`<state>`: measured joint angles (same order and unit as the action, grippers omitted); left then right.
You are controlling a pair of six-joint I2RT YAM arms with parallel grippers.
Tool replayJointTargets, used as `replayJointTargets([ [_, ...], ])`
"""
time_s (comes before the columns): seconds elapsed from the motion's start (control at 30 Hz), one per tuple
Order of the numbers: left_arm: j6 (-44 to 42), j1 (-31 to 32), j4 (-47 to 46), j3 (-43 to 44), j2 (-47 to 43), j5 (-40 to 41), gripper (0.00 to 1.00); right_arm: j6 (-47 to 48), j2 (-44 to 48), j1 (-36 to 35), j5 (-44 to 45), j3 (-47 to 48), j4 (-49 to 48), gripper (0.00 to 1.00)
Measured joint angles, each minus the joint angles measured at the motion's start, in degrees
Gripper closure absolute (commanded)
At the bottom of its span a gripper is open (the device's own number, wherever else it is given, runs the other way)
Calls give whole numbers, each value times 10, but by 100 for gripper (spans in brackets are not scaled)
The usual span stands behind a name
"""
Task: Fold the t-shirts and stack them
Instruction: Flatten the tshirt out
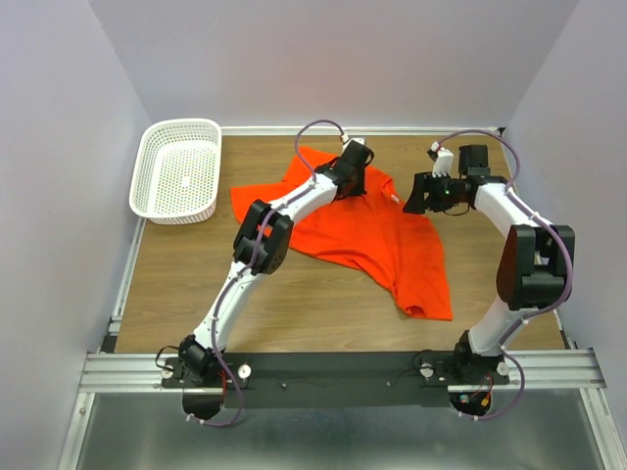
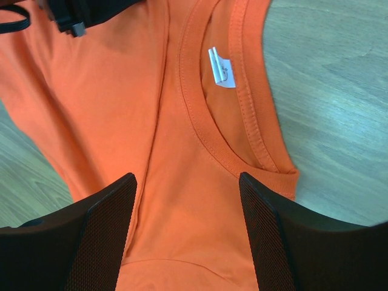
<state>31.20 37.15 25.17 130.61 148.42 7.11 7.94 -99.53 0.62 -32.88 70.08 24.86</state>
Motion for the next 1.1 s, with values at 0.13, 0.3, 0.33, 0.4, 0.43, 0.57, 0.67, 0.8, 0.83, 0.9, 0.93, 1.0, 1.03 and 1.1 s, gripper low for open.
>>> replayJointTargets([
  [0.13,-8,0,-15,-101,-78,0,100,0,5,5,-3,-4,0,24],
  [0.3,-10,0,-86,-310,-272,-14,100,1,8,9,-13,-7,0,24],
  [0.33,-7,0,-104,-356,-319,-19,100,2,8,10,-14,-7,-1,24],
  [0.4,2,0,-157,-448,-412,-42,100,2,8,10,-16,-9,-1,24],
  [0.43,9,0,-186,-507,-463,-58,100,3,8,10,-18,-9,-1,24],
  [0.57,48,2,-276,-730,-611,-103,100,5,9,11,-23,-10,-1,24],
  [0.67,81,6,-285,-878,-701,-116,100,7,9,12,-27,-11,-2,24],
  [0.8,147,12,-251,-1027,-875,-120,100,11,9,13,-32,-12,-4,24],
  [0.83,159,12,-244,-1043,-913,-120,100,12,9,13,-33,-12,-3,24],
  [0.9,194,13,-214,-1068,-1000,-120,100,12,9,13,-37,-12,-4,24],
  [0.93,214,13,-196,-1075,-1048,-120,100,12,9,13,-39,-13,-4,24],
  [1.0,243,14,-165,-1078,-1114,-121,100,14,9,13,-40,-13,-4,24],
  [1.03,256,15,-149,-1079,-1139,-123,100,15,9,14,-41,-13,-4,24],
  [1.1,276,16,-110,-1079,-1180,-130,100,18,9,14,-44,-14,-4,24],
])
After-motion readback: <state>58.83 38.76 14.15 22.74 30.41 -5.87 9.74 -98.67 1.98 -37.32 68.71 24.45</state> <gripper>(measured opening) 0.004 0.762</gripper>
